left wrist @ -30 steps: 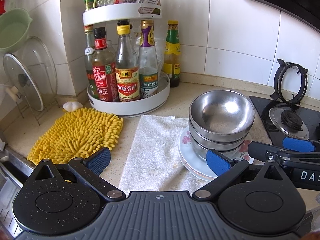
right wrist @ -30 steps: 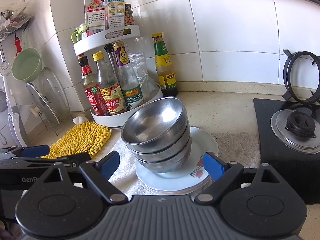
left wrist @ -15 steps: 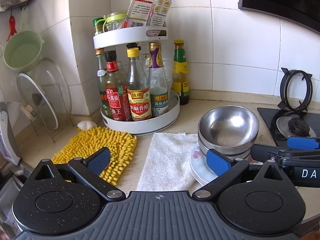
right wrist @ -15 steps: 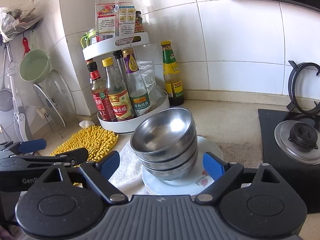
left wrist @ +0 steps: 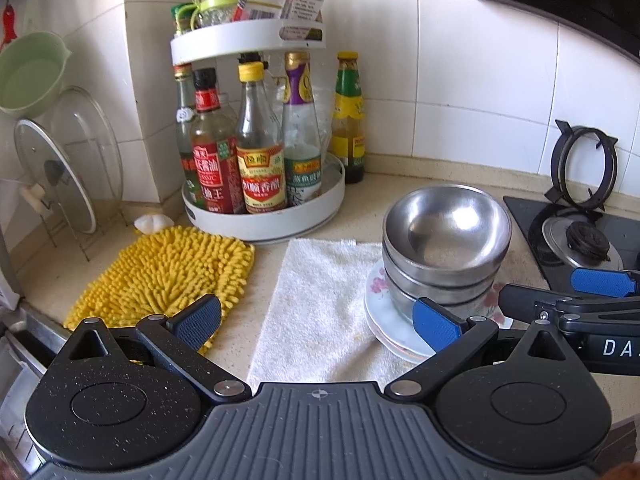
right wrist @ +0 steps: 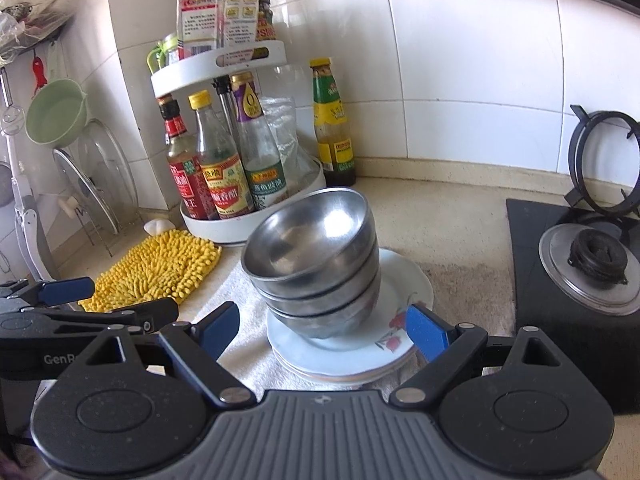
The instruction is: Organize plates and bowls
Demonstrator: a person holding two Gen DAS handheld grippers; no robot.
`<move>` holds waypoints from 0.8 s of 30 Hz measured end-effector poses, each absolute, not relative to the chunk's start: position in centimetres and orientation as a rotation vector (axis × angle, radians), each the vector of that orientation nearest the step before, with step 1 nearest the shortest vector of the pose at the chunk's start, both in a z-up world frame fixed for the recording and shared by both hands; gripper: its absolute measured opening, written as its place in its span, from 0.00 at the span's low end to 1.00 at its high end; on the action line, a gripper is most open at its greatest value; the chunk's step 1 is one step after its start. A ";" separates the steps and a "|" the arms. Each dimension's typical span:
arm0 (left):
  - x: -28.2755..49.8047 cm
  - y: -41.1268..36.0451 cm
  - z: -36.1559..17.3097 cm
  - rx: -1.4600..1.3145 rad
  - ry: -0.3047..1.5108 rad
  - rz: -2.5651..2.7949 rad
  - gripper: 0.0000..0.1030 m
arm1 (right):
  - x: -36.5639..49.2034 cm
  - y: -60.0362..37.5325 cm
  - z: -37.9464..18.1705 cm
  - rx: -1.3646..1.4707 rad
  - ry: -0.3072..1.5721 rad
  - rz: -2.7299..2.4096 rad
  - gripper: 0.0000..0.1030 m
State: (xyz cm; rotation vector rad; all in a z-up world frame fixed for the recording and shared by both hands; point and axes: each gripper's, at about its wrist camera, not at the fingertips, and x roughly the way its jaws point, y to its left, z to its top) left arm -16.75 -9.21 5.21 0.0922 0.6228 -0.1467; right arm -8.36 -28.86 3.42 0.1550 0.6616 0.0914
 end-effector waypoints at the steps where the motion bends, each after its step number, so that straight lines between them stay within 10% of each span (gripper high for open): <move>1: -16.7 -9.3 5.1 0.092 0.628 -0.147 1.00 | -8.4 -28.9 3.3 0.155 0.664 0.089 0.92; 24: -16.5 -13.1 2.8 0.175 0.713 -0.236 0.99 | -10.4 -32.0 1.2 0.200 0.751 -0.027 0.92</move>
